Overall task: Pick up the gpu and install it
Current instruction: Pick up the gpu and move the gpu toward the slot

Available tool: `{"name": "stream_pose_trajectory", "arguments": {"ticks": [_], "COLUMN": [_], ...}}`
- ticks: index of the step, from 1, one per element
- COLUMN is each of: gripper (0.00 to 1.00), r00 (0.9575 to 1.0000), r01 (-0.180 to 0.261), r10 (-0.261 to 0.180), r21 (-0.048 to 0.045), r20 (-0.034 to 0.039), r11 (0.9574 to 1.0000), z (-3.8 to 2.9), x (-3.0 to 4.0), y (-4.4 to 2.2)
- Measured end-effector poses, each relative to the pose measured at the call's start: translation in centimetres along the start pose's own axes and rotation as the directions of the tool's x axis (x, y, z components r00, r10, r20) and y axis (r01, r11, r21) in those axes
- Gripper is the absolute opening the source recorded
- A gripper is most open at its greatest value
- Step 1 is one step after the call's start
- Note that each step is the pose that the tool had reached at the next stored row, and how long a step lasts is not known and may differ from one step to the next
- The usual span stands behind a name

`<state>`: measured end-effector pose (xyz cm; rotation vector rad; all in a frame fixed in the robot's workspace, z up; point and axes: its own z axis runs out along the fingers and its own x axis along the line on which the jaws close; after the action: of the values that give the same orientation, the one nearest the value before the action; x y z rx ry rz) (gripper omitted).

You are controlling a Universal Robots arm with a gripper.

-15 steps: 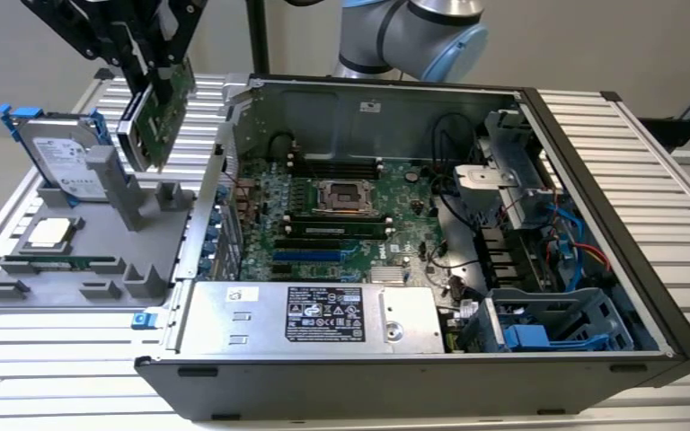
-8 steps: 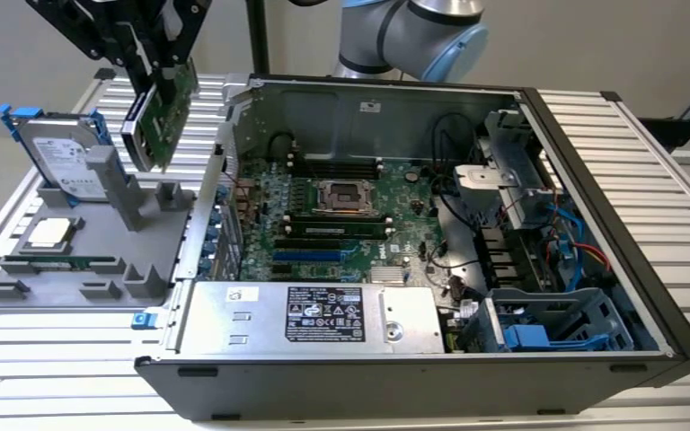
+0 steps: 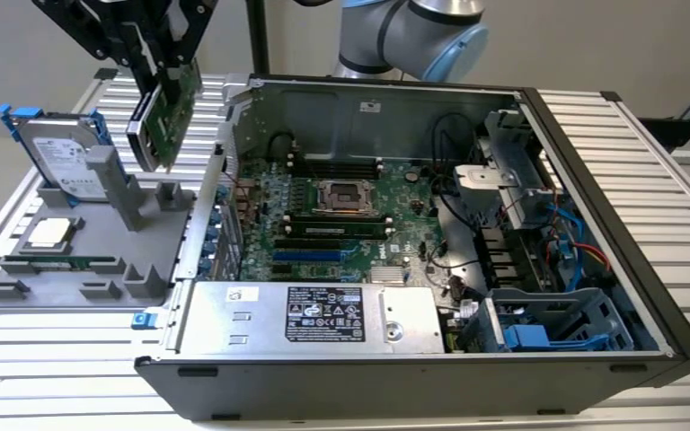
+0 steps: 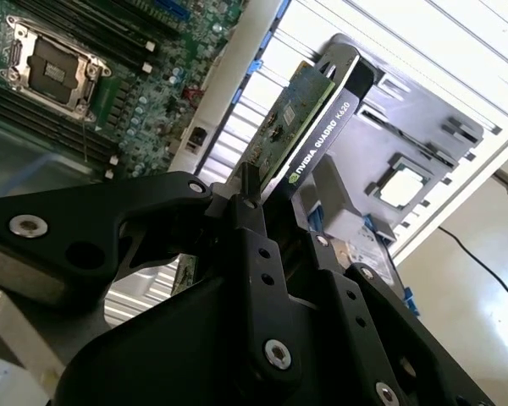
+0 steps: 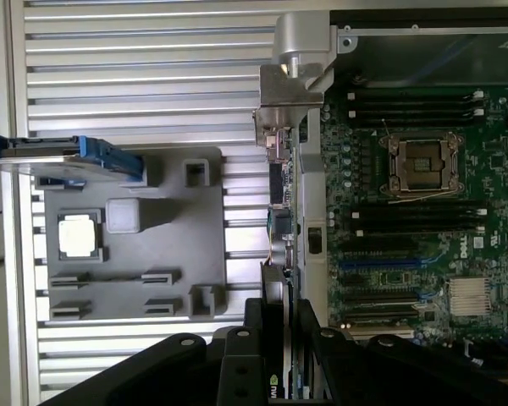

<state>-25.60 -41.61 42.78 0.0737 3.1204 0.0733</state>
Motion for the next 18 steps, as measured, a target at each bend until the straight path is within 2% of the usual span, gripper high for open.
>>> {"name": "stream_pose_trajectory", "arguments": {"ticks": [8, 13, 18], "gripper": [0.00, 0.00, 0.00], "r00": [1.0000, 1.0000, 1.0000], "r01": [0.000, 0.000, 0.000], "r10": [0.000, 0.000, 0.000], "r21": [-0.0001, -0.0001, -0.0001], "r20": [0.0001, 0.0001, 0.0001], "r11": [1.0000, 1.0000, 1.0000], "z": [0.02, 0.03, 0.04], "x": [-0.67, -1.37, -1.47], "y": [0.03, 0.06, 0.07]}}
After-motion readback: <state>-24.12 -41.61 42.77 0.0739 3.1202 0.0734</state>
